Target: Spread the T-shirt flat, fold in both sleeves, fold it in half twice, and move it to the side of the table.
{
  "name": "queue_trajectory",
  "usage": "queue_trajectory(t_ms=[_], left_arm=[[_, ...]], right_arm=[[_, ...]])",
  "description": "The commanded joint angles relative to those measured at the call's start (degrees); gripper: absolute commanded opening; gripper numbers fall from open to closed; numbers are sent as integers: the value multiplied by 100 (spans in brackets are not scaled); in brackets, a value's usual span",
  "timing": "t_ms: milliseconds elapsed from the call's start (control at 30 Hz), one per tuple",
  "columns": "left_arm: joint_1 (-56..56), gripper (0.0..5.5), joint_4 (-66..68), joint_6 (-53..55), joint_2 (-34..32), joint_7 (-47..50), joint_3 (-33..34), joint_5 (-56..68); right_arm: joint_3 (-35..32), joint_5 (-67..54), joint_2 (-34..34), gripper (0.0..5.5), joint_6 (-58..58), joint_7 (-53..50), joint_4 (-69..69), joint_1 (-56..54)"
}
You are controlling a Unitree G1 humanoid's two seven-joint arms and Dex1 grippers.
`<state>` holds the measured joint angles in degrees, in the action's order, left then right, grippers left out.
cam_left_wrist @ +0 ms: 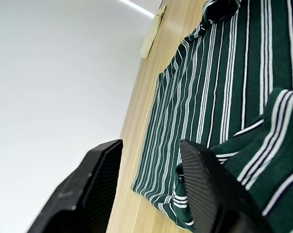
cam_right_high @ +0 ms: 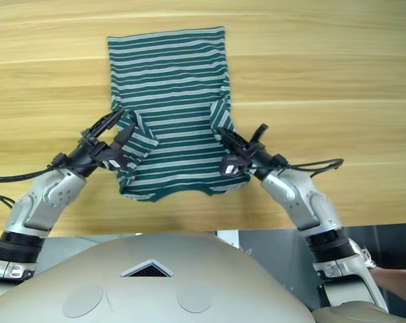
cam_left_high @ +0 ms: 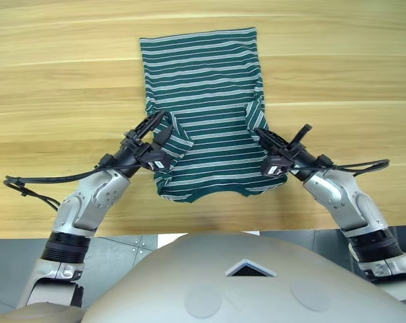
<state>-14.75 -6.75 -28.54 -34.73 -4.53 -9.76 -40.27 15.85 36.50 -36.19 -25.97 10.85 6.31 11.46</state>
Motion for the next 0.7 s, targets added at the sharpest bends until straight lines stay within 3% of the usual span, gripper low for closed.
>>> queue_trajectory(t_ms=[33, 267, 367, 467, 700], left_arm=[[-91, 222, 19, 51, -278, -105, 242, 118], [-509, 222, -236, 28, -598, -324, 679, 514], [-524, 222, -170, 44, -550, -258, 738, 524], [-371, 222, -75, 72, -402, -175, 642, 448], [-161, 222, 110, 46, -197, -58, 453, 318]], right_arm=[[10, -71, -29, 81, -40, 138, -67, -124], [138, -363, -63, 193, -266, 477, 108, -148], [-374, -853, -158, 214, -290, 438, 91, -434], [-788, -985, -49, 214, -181, 162, -587, -1498], [167, 81, 907, 214, -239, -702, -4027, -4341]])
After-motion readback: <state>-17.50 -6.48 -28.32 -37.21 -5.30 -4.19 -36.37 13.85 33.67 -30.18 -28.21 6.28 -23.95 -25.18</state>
